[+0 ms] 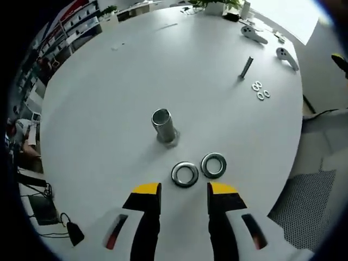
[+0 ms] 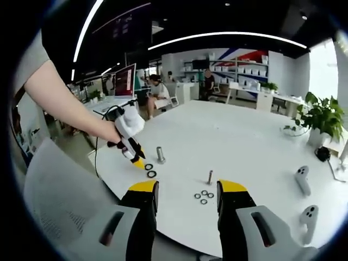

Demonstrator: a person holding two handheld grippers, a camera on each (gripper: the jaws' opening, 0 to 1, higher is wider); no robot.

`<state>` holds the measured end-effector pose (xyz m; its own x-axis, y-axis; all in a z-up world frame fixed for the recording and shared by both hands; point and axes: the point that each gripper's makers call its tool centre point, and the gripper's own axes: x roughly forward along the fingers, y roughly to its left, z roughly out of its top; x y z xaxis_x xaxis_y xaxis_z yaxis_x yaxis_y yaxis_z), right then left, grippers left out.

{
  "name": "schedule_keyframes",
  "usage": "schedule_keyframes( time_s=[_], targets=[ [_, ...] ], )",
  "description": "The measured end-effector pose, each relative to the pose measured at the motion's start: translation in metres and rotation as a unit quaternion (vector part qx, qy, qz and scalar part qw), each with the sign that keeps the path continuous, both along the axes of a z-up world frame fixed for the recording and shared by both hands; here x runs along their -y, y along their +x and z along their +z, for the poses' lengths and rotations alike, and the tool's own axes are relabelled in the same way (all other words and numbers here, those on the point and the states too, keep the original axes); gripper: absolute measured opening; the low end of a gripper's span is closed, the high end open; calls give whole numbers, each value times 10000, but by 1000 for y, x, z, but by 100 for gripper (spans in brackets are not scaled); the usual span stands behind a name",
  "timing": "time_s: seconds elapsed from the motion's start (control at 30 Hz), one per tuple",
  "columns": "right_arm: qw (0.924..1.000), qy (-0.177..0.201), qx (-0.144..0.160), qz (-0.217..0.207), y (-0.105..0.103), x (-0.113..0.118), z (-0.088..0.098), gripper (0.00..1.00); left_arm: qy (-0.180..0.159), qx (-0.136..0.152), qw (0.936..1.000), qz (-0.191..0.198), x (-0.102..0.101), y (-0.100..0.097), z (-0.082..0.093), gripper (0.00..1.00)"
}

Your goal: Place the washer onto the threaded stud by aligning its center hole with the stud, sliding it down to the base, and recovering from edge contact or off-axis alignment until the washer reaches the visible bottom stop.

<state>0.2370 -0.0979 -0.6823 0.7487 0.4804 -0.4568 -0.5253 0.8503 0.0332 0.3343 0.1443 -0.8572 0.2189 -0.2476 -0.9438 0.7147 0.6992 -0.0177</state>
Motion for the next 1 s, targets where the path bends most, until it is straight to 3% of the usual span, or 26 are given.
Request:
schedule_keyframes(
  time_s=[0.1,0.17,0.27,0.37,0.6,0.87,1.0],
  targets=[
    [10000,-5,5,13,0,0,0,45,33,-4,9999,-96,2,0,-2,31],
    [10000,-8,10,3,0,0,0,45,-14,138,9990,-419,9,1,-2,28],
    [10000,6,11,-7,0,0,1,45,57,33,9989,-471,12,-2,-7,30],
    [10000,-2,20,-2,1,0,1,45,278,64,9972,-693,10,-1,-11,30],
    [10000,2,21,-36,1,1,0,45,270,-62,9975,-649,6,5,-14,30],
    [10000,10,43,-81,2,3,1,45,407,-165,9933,-1072,12,-1,-20,25],
    [9999,7,48,-92,2,4,1,44,374,-171,9933,-1077,13,3,-19,25]
  ],
)
